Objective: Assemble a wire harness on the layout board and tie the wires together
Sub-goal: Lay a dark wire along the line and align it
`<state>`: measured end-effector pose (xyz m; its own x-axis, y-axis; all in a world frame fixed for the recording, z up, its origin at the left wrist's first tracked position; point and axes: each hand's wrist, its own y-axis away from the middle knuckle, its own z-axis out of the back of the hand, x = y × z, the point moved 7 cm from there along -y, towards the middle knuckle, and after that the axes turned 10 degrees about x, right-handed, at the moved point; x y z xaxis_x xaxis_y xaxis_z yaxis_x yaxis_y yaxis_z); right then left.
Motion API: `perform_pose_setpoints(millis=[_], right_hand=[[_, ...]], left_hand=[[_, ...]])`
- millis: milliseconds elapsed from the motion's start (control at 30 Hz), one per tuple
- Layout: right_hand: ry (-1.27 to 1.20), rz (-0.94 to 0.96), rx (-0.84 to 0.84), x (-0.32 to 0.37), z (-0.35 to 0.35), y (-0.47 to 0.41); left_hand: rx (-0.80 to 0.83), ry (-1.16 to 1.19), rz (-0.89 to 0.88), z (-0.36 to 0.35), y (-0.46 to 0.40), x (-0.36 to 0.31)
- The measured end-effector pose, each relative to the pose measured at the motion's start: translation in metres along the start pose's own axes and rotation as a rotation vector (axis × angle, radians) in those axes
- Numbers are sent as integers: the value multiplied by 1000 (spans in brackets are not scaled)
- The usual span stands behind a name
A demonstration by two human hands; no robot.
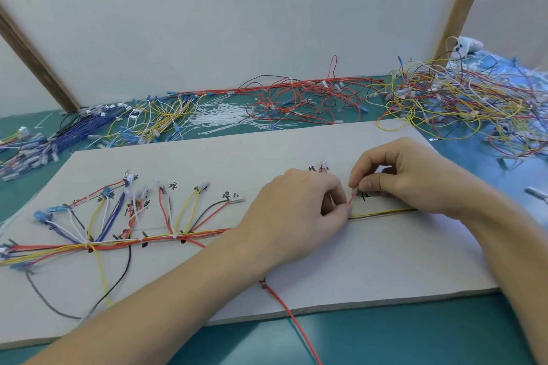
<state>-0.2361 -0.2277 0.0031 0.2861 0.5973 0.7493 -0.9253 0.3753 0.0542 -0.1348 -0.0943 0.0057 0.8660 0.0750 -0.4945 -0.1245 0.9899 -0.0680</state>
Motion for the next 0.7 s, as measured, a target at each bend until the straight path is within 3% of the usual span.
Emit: perform_pose_setpoints(millis=[267,700], right_hand=[[-13,20,-14,3,0,1],[5,19,-22,3,1,1]], left_hand=[[-19,23,96,-8,-14,-5],[-32,103,81,-10,-11,-3]])
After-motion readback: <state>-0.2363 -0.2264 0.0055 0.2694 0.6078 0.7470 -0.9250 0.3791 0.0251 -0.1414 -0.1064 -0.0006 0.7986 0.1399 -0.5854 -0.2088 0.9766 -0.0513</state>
